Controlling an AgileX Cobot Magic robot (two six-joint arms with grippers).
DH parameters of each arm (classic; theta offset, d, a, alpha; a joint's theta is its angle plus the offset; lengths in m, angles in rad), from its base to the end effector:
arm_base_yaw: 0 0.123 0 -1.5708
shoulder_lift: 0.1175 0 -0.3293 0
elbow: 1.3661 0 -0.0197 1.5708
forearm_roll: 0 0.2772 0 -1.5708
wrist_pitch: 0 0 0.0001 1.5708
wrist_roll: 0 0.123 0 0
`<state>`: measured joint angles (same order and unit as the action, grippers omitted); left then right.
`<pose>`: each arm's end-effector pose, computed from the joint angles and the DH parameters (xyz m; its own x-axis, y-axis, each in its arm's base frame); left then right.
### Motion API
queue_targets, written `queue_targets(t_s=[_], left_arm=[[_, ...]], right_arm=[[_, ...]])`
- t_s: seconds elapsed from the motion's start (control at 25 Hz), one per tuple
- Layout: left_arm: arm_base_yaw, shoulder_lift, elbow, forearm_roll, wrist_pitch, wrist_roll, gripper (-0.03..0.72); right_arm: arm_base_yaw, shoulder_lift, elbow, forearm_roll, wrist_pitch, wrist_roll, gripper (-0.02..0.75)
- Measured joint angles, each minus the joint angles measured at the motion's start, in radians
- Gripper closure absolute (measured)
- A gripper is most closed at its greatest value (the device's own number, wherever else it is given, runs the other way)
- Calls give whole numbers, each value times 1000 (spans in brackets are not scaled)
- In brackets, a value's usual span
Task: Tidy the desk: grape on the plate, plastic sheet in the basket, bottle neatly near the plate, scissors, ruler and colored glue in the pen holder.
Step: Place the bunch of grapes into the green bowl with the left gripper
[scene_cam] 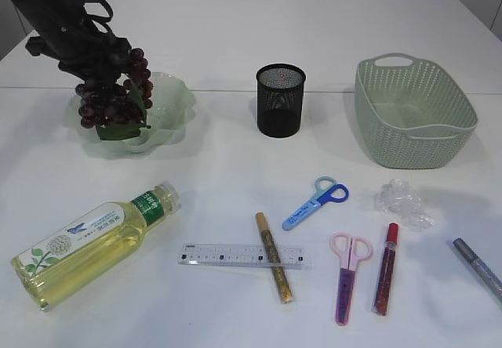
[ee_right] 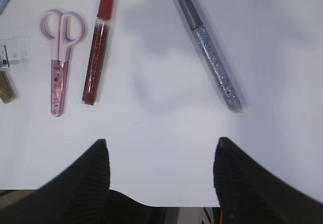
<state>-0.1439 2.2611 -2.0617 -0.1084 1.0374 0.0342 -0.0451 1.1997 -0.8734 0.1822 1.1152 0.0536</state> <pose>0.5584 -0.0925 0.2274 -0.9057 0.1100 -0.4093 0.1616 0.9824 -0.0936 0.2188 0.0102 0.2769 -0.9643 0.1760 -0.1980 0.1391 0.9725 0.1869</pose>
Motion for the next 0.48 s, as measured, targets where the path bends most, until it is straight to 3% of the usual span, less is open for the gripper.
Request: queue_targets(t_s=[0.48], left_arm=[[0,21,2,-5,-101,-4,552]], right_arm=[[0,0,0,0,0,0,232]])
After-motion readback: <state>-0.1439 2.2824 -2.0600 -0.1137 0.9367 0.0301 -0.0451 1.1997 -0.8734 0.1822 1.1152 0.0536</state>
